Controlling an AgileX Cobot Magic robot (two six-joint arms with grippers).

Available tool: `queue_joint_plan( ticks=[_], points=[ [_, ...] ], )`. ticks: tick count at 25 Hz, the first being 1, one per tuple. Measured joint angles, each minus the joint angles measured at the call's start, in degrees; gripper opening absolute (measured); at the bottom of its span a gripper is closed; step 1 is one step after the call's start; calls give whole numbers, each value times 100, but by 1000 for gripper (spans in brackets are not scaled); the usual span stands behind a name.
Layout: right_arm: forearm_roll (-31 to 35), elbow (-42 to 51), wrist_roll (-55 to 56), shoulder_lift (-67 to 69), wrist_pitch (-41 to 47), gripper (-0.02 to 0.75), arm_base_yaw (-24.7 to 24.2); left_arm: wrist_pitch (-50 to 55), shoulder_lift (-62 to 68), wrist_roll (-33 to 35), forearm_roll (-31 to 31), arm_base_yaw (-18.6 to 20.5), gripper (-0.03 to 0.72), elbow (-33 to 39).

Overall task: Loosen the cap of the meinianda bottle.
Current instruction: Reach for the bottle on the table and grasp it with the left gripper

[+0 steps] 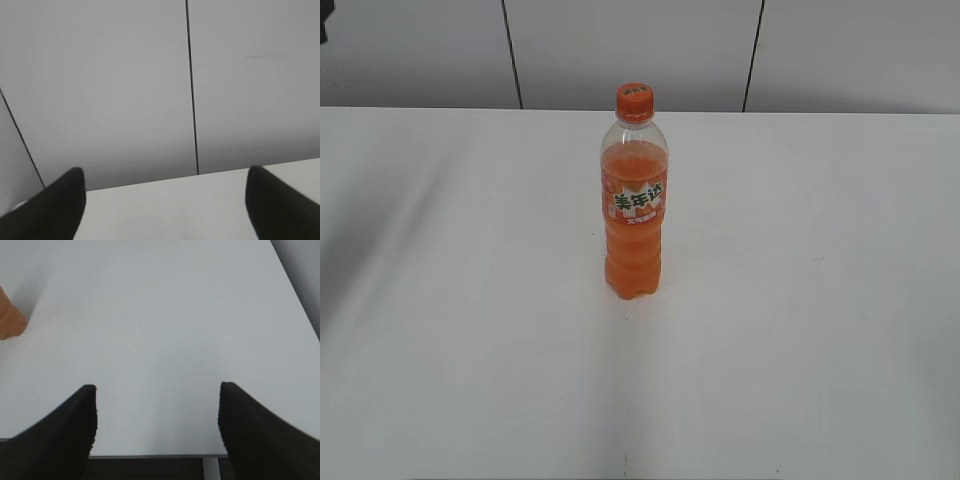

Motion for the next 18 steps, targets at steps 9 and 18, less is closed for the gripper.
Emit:
queue_joint_plan(
  ticks=[9, 18],
  points=[
    [0, 0, 0, 0, 0, 566, 0, -1563, 1662, 0, 62, 0, 591, -4],
    [0, 0, 0, 0, 0, 566, 0, -2992, 3095, -1098, 1679, 470, 591, -7]
  ],
)
